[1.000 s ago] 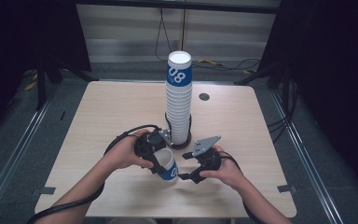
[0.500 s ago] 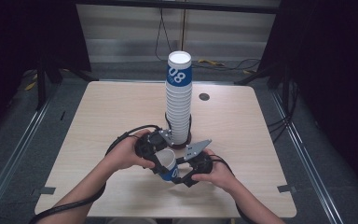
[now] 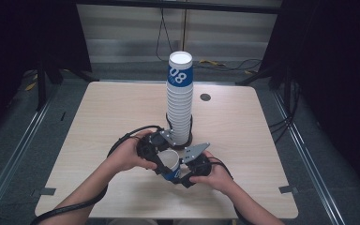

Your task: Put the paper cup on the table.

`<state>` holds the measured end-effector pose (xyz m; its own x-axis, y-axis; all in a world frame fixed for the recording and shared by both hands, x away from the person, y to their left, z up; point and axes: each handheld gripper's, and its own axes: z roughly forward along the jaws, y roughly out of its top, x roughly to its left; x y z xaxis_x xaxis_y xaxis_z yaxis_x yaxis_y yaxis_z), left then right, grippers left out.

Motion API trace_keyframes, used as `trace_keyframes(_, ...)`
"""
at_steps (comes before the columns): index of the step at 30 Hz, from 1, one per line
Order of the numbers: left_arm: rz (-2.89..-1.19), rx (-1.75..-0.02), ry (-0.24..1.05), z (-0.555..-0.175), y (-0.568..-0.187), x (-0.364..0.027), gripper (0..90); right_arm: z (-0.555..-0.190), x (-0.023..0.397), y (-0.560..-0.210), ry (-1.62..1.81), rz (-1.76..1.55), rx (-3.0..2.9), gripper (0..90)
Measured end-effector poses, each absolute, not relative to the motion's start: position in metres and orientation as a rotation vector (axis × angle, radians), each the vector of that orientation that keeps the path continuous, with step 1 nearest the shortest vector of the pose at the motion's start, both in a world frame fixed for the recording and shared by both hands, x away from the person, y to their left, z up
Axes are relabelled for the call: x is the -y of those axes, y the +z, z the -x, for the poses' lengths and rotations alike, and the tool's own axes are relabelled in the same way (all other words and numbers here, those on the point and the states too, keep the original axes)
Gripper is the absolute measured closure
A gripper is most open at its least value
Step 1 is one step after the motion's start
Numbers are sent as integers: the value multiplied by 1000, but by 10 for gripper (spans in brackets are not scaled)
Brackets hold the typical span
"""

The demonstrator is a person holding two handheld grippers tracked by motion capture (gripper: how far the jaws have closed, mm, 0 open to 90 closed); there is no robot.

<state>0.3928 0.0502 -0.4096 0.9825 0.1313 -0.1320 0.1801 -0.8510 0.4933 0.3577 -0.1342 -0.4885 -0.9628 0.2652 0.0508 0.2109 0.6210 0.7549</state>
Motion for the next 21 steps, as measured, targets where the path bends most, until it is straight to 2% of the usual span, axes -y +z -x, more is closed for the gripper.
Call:
trace_keyframes(15, -2568, -208, -148, -389, -402, -51, 157, -356, 137, -490, 1243, -354, -2770, 294)
trace_keyframes(17, -2560, -207, -155, -390, -397, -54, 191, -356, 138, -492, 1190, -341, -2779, 295)
trace_keyframes(21, -2568, -181, -147, -392, -395, -62, 185, -357, 143, -493, 1210, -360, -2771, 292)
